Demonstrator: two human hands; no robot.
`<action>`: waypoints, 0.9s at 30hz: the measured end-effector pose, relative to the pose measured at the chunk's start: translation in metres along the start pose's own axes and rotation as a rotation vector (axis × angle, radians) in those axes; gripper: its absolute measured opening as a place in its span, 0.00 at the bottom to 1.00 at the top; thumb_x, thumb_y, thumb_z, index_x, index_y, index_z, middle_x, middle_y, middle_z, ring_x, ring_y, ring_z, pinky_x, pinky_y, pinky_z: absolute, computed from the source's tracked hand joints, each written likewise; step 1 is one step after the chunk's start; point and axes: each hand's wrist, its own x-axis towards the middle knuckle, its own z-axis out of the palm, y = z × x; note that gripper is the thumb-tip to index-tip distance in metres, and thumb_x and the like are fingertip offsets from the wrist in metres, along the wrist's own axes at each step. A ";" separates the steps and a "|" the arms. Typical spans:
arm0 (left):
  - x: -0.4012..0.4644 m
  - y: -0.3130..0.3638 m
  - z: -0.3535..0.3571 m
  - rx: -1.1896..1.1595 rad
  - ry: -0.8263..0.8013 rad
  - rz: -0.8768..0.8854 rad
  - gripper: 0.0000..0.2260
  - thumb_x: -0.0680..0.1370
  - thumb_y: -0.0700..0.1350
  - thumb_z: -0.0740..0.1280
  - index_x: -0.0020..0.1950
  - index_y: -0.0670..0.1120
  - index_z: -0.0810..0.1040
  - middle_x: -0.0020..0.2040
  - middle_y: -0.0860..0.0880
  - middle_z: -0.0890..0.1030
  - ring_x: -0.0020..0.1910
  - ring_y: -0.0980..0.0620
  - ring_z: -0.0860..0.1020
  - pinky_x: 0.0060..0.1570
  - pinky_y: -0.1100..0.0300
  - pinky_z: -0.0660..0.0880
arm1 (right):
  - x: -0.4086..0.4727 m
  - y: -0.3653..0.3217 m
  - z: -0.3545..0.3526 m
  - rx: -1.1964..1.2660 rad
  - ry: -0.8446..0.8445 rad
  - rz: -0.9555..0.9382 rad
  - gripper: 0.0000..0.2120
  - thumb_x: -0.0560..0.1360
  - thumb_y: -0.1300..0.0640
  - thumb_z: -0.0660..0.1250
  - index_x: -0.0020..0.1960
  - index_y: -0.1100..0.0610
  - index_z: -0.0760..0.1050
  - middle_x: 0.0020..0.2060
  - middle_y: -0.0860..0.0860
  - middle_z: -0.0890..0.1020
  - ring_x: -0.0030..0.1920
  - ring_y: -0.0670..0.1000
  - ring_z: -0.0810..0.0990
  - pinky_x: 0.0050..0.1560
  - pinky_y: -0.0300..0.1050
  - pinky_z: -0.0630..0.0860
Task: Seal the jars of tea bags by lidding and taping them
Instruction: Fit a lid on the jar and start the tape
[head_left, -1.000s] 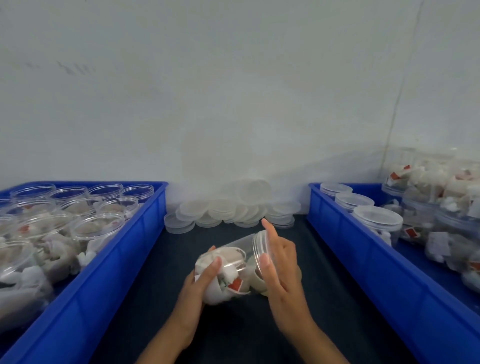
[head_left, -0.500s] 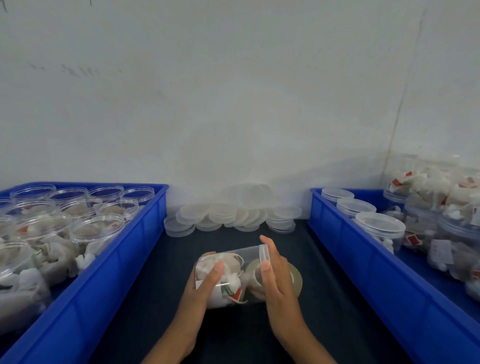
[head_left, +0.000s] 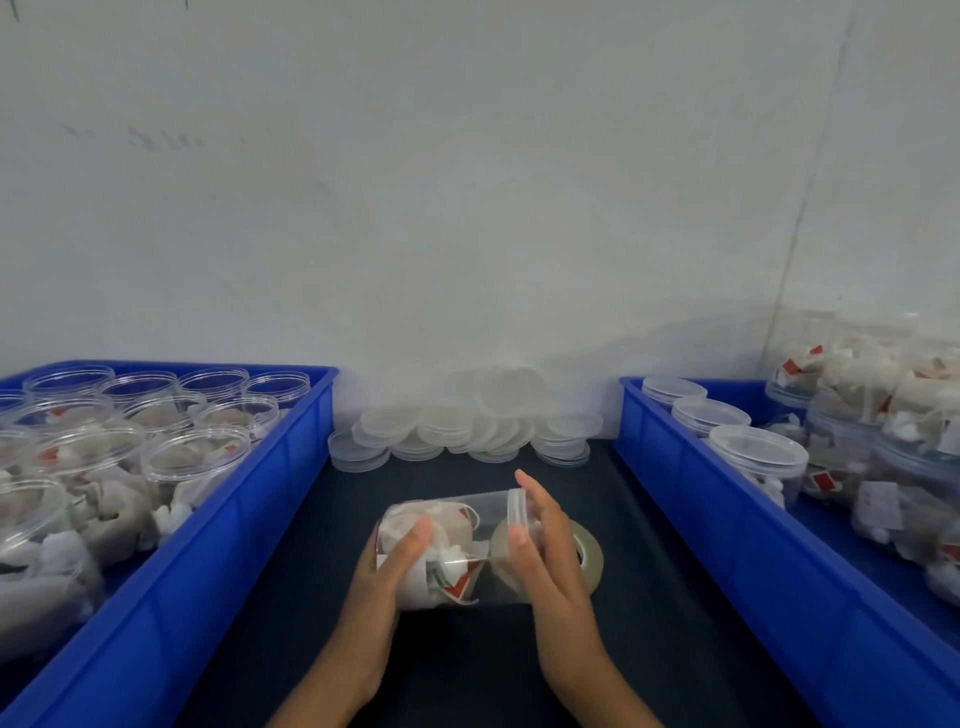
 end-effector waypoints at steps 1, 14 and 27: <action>0.000 0.000 0.000 0.014 0.021 0.027 0.27 0.66 0.55 0.76 0.63 0.51 0.76 0.55 0.45 0.84 0.53 0.44 0.83 0.55 0.42 0.79 | 0.000 -0.001 0.000 0.023 0.009 0.066 0.21 0.74 0.37 0.61 0.66 0.35 0.65 0.67 0.40 0.70 0.67 0.43 0.70 0.69 0.53 0.70; -0.002 0.002 0.001 -0.037 0.002 0.008 0.23 0.70 0.52 0.67 0.63 0.45 0.76 0.52 0.41 0.84 0.51 0.41 0.83 0.50 0.44 0.80 | 0.001 -0.001 -0.007 -0.076 -0.006 0.035 0.26 0.71 0.34 0.61 0.68 0.31 0.61 0.65 0.34 0.68 0.68 0.41 0.68 0.69 0.54 0.70; -0.005 0.003 0.006 0.060 0.017 0.000 0.27 0.63 0.56 0.71 0.60 0.47 0.77 0.50 0.43 0.85 0.49 0.42 0.84 0.53 0.45 0.79 | 0.006 0.003 -0.009 -0.340 0.023 -0.076 0.15 0.79 0.41 0.47 0.60 0.44 0.65 0.48 0.44 0.73 0.51 0.44 0.75 0.48 0.36 0.73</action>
